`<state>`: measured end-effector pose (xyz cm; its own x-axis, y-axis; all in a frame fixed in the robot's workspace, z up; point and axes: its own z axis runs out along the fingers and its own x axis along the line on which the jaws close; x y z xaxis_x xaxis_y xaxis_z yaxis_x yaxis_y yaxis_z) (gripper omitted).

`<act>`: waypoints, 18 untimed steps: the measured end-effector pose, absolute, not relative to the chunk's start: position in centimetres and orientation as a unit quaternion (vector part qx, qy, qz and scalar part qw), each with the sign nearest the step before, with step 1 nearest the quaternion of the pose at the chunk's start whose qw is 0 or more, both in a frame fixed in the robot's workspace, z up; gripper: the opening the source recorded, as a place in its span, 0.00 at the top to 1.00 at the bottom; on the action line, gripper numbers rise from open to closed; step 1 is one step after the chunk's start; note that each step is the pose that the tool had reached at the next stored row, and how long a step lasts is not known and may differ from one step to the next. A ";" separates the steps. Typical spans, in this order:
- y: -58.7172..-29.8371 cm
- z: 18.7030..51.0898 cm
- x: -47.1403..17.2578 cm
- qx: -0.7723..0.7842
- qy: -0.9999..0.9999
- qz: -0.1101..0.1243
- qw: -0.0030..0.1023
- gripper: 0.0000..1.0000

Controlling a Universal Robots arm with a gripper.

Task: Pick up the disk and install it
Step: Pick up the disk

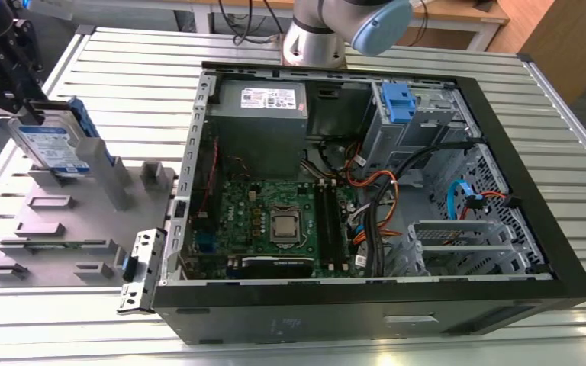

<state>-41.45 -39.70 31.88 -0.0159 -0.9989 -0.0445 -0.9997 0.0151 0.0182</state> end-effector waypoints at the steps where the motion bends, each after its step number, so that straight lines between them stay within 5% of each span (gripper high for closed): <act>1: -39.7 31.9 -41.5 -0.701 0.712 0.022 0.010 0.65; 18: -39.7 32.0 -41.5 -0.701 0.712 0.022 0.009 0.65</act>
